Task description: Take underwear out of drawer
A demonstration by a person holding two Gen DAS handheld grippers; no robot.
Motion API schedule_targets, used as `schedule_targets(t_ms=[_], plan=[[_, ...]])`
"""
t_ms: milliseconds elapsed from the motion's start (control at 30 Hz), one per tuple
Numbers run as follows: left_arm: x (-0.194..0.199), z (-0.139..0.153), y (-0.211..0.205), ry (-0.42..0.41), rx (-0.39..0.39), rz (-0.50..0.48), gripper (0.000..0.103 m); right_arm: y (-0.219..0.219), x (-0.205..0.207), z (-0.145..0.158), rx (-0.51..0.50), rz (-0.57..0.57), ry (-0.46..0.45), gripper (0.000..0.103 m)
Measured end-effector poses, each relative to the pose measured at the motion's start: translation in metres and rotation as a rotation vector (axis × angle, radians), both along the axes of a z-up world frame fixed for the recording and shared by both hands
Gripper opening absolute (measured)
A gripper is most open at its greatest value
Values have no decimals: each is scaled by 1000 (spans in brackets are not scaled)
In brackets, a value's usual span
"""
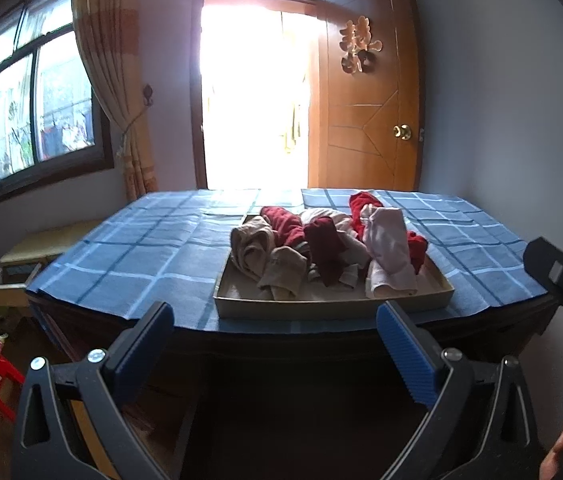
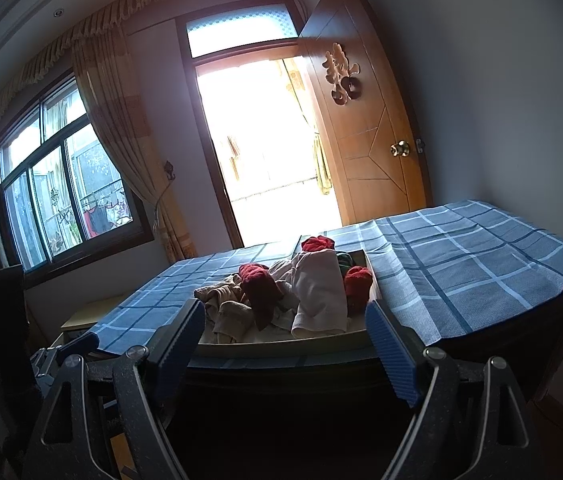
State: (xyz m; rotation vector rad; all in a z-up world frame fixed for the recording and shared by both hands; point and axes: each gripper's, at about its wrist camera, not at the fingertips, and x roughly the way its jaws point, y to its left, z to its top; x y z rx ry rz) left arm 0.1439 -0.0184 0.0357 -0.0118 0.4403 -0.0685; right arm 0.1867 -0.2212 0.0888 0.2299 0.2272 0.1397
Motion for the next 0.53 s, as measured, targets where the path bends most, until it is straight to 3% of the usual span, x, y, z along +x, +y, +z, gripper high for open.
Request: schedule_targets(t_ms=[233, 367, 533], plan=[[2, -2, 3, 30, -29, -17, 103, -1, -1, 1, 0, -1, -2, 84], [1, -3, -2, 15, 19, 1, 103, -1, -2, 1, 3, 0, 0, 84], [1, -1, 0, 10, 16, 11, 103, -1, -3, 1, 4, -1, 5, 84]])
